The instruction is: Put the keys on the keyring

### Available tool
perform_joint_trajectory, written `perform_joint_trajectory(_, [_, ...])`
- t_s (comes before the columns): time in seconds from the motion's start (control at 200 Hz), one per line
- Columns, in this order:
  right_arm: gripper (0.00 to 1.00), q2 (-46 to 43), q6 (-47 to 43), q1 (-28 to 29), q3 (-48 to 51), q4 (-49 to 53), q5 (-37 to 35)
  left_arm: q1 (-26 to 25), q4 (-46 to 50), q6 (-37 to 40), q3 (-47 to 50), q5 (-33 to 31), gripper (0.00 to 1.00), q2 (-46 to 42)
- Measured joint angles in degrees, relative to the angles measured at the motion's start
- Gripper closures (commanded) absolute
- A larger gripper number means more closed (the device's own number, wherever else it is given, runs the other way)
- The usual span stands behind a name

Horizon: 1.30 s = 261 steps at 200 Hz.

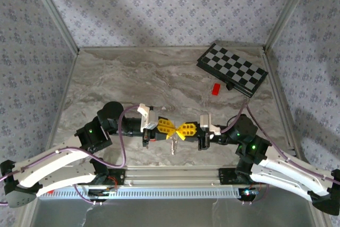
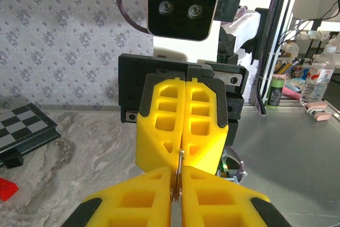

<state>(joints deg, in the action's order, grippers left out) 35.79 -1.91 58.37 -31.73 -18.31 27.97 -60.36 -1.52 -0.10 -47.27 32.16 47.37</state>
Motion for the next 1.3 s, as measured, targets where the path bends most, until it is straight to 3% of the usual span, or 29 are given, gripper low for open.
perform_joint_trajectory(0.21, [1.0,0.0,0.02,-0.11,0.02,-0.11,0.35,0.0,0.0,0.09,0.0,0.07,1.0,-0.02])
perform_joint_trajectory(0.445, [1.0,0.0,0.02,-0.28,0.04,-0.15,0.39,0.04,0.02,0.22,0.0,-0.02,1.0,0.0])
perform_joint_trajectory(0.525, [0.86,0.0,0.04,-0.39,0.04,-0.11,0.35,0.04,0.17,0.26,0.0,-0.13,1.0,0.0])
perform_joint_trajectory(0.635, [0.57,0.22,0.44,-0.55,0.04,0.0,-0.13,0.04,1.27,0.68,0.0,-1.16,1.0,0.07])
perform_joint_trajectory(0.75, [0.44,0.22,1.01,-0.9,-0.15,1.07,-0.98,0.04,2.69,1.05,0.0,-2.29,1.0,0.2])
perform_joint_trajectory(1.035, [0.35,-0.83,2.91,-4.42,-2.08,7.85,-2.23,0.04,4.87,1.07,1.38,-4.83,1.0,-0.17])
perform_joint_trajectory(1.304, [0.33,0.11,11.28,-15.87,-3.21,12.46,-2.14,0.04,7.72,0.98,4.31,-9.07,1.0,-4.17])
